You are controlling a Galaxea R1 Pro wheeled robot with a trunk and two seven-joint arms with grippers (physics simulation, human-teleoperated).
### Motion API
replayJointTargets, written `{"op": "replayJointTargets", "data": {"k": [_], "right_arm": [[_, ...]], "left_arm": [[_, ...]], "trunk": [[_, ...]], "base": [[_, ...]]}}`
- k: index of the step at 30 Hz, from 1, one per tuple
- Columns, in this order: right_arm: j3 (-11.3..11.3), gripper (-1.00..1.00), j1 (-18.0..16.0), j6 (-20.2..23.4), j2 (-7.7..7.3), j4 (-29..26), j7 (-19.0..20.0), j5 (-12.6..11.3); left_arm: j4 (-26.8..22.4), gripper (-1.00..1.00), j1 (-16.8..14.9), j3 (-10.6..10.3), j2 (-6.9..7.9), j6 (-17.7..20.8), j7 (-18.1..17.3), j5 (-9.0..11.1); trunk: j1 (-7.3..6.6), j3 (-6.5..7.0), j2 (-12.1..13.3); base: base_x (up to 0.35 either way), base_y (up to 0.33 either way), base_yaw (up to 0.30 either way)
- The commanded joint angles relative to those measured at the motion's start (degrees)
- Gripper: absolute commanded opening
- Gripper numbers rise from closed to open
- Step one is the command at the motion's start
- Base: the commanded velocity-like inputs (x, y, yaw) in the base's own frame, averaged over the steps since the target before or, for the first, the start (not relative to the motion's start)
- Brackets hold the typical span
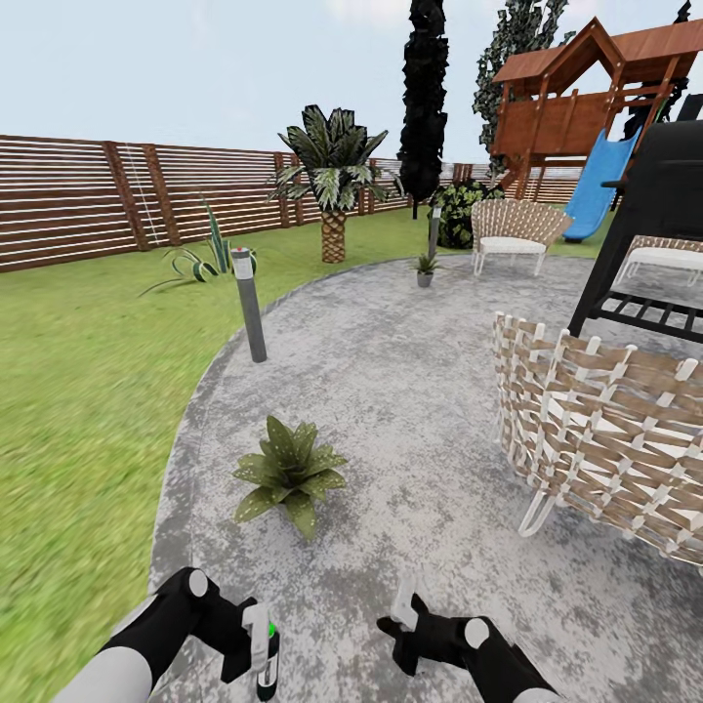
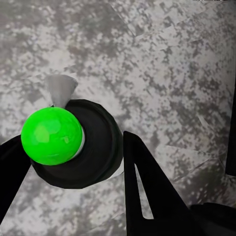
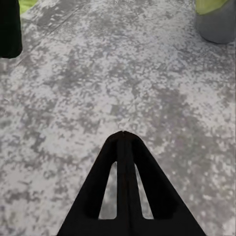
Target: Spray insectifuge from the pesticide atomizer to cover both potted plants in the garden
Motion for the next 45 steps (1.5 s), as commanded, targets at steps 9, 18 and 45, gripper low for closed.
{"op": "replayJointTargets", "data": {"k": [9, 18, 45], "right_arm": [[2.2, -1.0, -0.1, -0.2, 1.96, -0.1, 0.4, 0.4], [2.2, -1.0, -0.1, -0.2, 1.96, 0.0, 0.5, 0.3], [2.7, -1.0, -3.3, 0.0, 1.96, 0.5, 5.1, -2.1]], "left_arm": [[0.0, -1.0, 0.0, 0.0, -0.97, -0.7, 2.2, -0.4], [0.6, -1.0, 0.3, -7.6, -1.89, -0.6, 9.6, -0.5], [6.0, -1.0, 0.8, -11.9, -5.08, -0.6, 22.7, -0.4]], "trunk": [[-0.01, -0.05, 0.0], [-0.01, -0.05, 0.0], [-0.01, -0.05, 0.0]], "base": [[0.0, 0.0, 0.0], [0.0, 0.0, 0.0], [0.0, 0.0, 0.0]]}}
